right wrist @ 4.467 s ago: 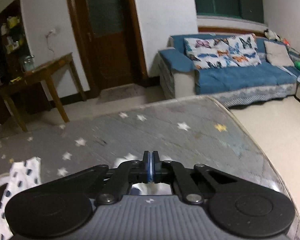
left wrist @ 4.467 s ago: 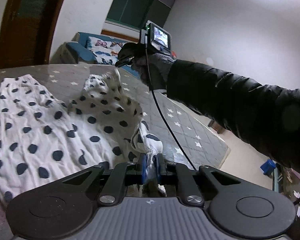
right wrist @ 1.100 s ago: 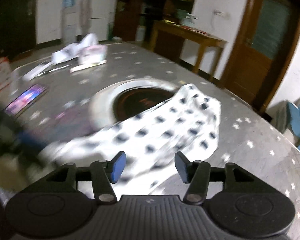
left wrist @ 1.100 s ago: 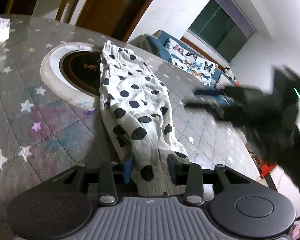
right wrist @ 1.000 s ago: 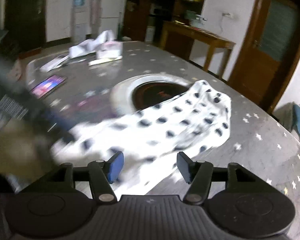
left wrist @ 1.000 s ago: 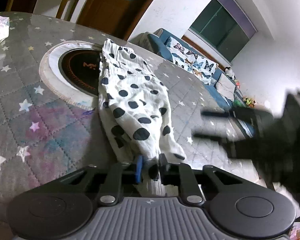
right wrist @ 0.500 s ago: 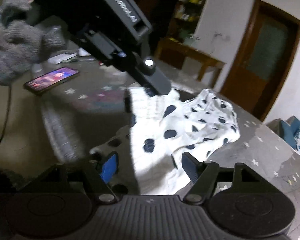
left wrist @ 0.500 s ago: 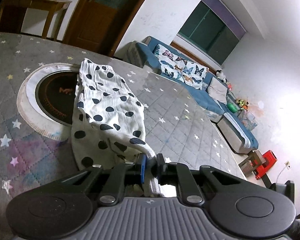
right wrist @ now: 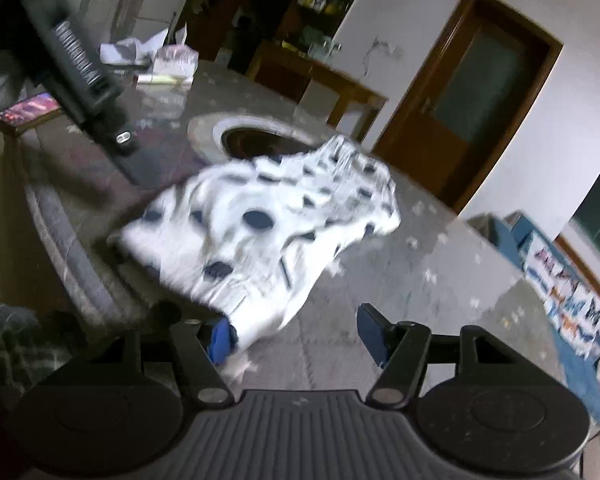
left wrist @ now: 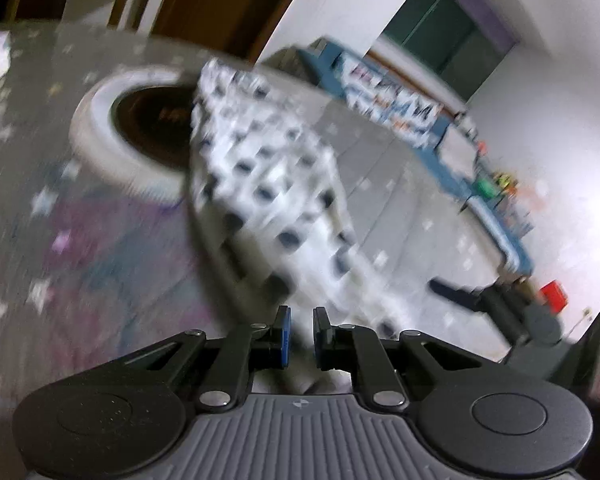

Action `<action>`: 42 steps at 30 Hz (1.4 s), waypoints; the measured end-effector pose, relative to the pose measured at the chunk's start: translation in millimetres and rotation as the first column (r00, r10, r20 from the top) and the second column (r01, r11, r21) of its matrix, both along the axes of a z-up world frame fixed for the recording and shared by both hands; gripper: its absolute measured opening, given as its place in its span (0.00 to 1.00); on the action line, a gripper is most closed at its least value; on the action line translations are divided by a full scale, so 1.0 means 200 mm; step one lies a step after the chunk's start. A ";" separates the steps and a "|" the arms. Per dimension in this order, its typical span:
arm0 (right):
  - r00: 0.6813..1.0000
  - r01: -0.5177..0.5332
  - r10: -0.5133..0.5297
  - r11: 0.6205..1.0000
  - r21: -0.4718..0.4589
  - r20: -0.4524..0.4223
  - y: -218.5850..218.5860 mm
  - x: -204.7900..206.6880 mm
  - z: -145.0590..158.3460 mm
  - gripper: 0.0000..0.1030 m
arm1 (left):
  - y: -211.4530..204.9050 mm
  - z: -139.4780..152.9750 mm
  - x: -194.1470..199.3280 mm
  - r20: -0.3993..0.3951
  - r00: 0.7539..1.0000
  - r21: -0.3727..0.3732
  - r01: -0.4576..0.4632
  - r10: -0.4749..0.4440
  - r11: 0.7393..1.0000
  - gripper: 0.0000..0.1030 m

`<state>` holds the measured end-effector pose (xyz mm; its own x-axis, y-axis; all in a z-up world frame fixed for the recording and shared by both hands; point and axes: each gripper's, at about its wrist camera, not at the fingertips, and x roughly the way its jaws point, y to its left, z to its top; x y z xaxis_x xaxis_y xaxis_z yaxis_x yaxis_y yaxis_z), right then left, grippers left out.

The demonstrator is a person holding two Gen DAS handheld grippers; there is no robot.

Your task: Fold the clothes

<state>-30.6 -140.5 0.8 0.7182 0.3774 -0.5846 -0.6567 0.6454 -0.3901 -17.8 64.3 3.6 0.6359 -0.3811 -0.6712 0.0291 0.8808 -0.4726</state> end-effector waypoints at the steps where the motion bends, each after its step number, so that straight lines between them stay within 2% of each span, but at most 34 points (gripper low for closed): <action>1: 1.000 -0.006 0.007 1.000 0.007 -0.027 -0.01 0.00 0.00 0.64 | 0.01 -0.01 -0.01 -0.013 1.000 0.010 -0.002 0.002 1.000 0.12; 4: 0.995 -0.038 0.044 0.997 0.064 -0.088 -0.07 0.00 0.07 0.65 | 0.04 -0.01 -0.04 -0.006 1.000 0.043 0.000 0.001 0.999 0.13; 8: 0.982 -0.072 0.096 0.987 0.146 -0.165 -0.16 0.01 0.16 0.65 | 0.06 0.11 -0.02 0.087 0.996 0.066 -0.001 -0.005 0.998 0.13; 12: 0.970 -0.032 0.093 0.964 0.263 -0.224 -0.16 0.11 0.21 0.65 | -0.02 0.18 0.09 0.166 0.985 0.035 0.035 -0.041 0.999 0.13; 15: 0.963 -0.037 0.116 0.952 0.305 -0.245 -0.10 0.17 0.19 0.65 | -0.09 0.17 0.20 0.190 0.980 0.015 0.064 -0.066 0.998 0.13; 19: 0.947 -0.058 0.157 0.941 0.334 -0.279 -0.01 0.23 0.12 0.65 | -0.13 0.09 0.35 0.164 0.984 0.012 0.065 -0.067 0.998 0.13; 24: 0.925 -0.054 0.167 0.946 0.319 -0.341 0.03 0.26 0.02 0.65 | -0.05 -0.09 0.42 0.055 0.998 0.047 0.020 -0.022 0.999 0.12; 29: 0.900 -0.028 0.182 0.931 0.363 -0.397 -0.05 0.31 0.07 0.65 | -0.01 -0.07 0.40 0.065 0.997 0.054 0.026 -0.029 0.998 0.11; 33: 0.905 0.049 0.138 0.906 0.420 -0.402 -0.13 0.47 0.16 0.65 | 0.00 -0.03 0.40 0.085 0.995 0.060 0.038 -0.043 0.997 0.12; 37: 0.912 0.138 0.064 0.882 0.451 -0.404 -0.18 0.71 0.21 0.61 | -0.08 0.04 0.49 0.117 0.989 0.079 0.076 -0.085 0.994 0.12; 42: 0.884 0.239 0.019 0.840 0.487 -0.466 -0.18 1.04 0.17 0.50 | -0.25 0.07 0.65 0.126 0.978 0.144 0.149 -0.167 0.978 0.12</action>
